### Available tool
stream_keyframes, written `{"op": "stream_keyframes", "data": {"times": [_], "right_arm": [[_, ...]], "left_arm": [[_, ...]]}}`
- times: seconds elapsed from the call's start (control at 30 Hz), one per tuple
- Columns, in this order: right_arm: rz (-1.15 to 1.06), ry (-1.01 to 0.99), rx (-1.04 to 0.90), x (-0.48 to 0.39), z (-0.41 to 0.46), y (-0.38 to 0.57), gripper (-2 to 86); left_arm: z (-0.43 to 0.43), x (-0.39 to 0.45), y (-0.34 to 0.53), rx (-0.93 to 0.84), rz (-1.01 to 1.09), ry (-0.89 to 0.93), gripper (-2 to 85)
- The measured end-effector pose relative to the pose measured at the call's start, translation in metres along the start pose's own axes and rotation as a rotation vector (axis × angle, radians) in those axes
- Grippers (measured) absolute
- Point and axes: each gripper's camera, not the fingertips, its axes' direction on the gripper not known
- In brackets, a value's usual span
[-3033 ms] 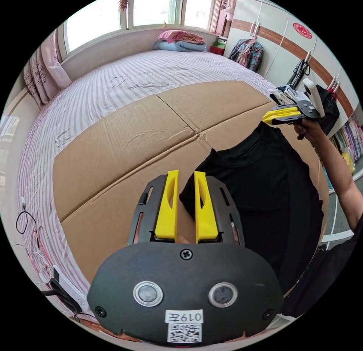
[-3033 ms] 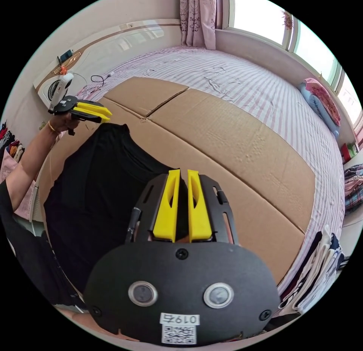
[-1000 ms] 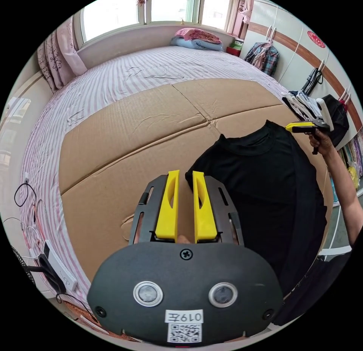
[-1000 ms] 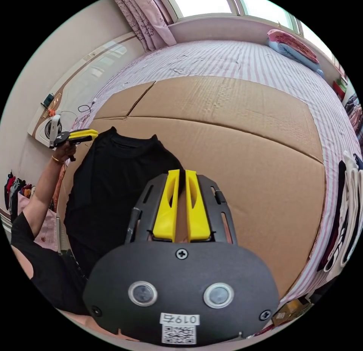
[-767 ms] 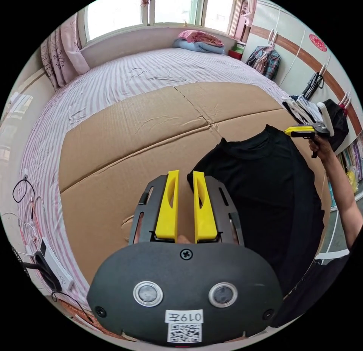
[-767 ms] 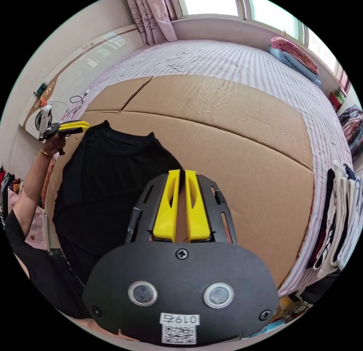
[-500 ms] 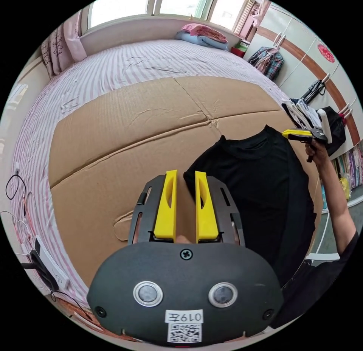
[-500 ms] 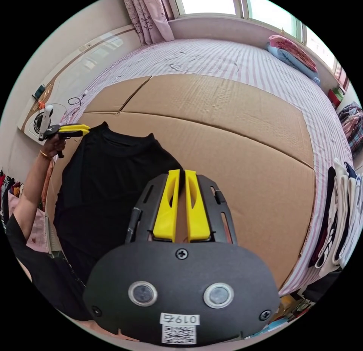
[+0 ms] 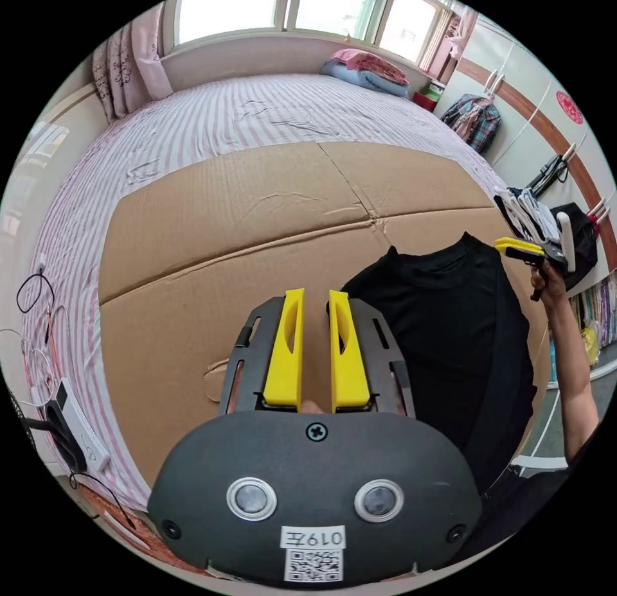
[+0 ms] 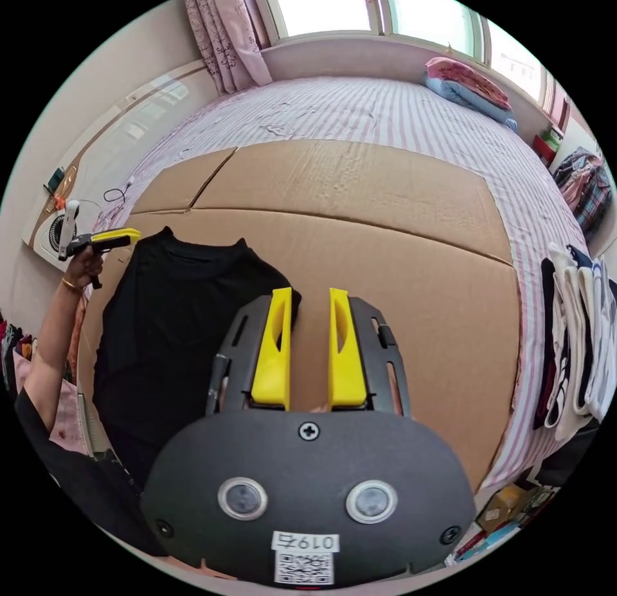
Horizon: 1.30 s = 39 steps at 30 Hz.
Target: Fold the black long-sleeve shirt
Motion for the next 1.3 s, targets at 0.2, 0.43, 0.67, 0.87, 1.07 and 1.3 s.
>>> {"op": "stream_keyframes", "data": {"times": [0.2,0.43,0.67,0.87,1.07,1.3], "right_arm": [[-0.067,0.061,0.176,-0.05,-0.074,0.059,4.1],[-0.252,-0.075,0.388,-0.155,-0.134,0.173,-0.3],[-0.395,0.113,0.376,-0.253,-0.118,0.159,-0.9],[-0.566,0.07,0.187,-0.28,-0.079,0.042,-0.7],[-0.679,0.113,0.011,-0.301,-0.015,-0.047,1.1],[-0.8,0.114,-0.118,-0.332,0.047,-0.097,4.9]], "left_arm": [[-0.064,0.012,0.044,0.19,-0.011,-0.039,1.5],[-0.133,0.13,0.164,0.361,0.282,-0.049,0.9],[-0.119,0.235,0.242,0.346,0.389,0.007,0.9],[-0.111,0.228,0.176,0.337,0.407,-0.037,0.8],[-0.059,0.219,0.071,0.238,0.506,-0.067,0.8],[0.013,0.24,-0.001,0.113,0.601,-0.006,1.4]]}}
